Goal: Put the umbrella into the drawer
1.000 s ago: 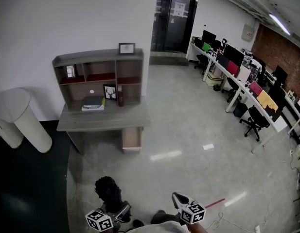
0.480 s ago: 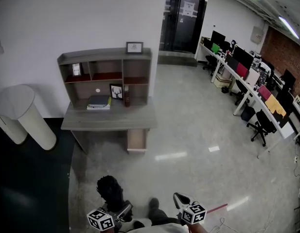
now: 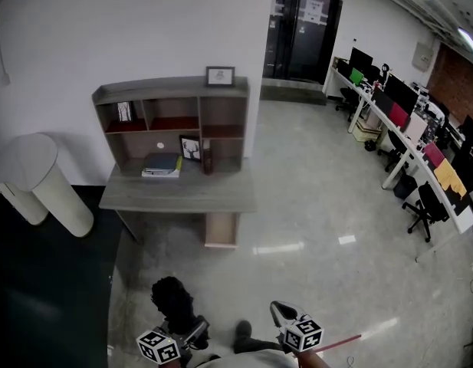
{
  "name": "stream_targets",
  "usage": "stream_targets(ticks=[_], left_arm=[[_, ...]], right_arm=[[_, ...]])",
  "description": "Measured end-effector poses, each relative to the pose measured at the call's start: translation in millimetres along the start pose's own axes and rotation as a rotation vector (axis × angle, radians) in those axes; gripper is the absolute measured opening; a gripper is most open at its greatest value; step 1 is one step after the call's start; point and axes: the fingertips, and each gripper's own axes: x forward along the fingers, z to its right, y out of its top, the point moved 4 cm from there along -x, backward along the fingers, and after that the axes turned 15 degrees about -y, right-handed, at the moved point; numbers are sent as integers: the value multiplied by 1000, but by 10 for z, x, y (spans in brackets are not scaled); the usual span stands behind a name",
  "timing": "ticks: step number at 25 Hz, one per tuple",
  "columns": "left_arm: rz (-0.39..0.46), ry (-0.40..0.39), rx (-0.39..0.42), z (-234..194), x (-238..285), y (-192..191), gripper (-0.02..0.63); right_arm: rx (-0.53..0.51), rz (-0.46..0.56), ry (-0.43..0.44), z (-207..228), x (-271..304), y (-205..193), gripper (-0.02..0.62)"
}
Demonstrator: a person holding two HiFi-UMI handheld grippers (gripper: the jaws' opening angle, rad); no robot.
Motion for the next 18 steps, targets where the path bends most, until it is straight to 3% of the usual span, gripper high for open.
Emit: stream_targets(ticks=[18], left_arm=[[63,60,-56,-501,1084,336,242]], right_arm=[[-56,-44,93,902,943,581,5]])
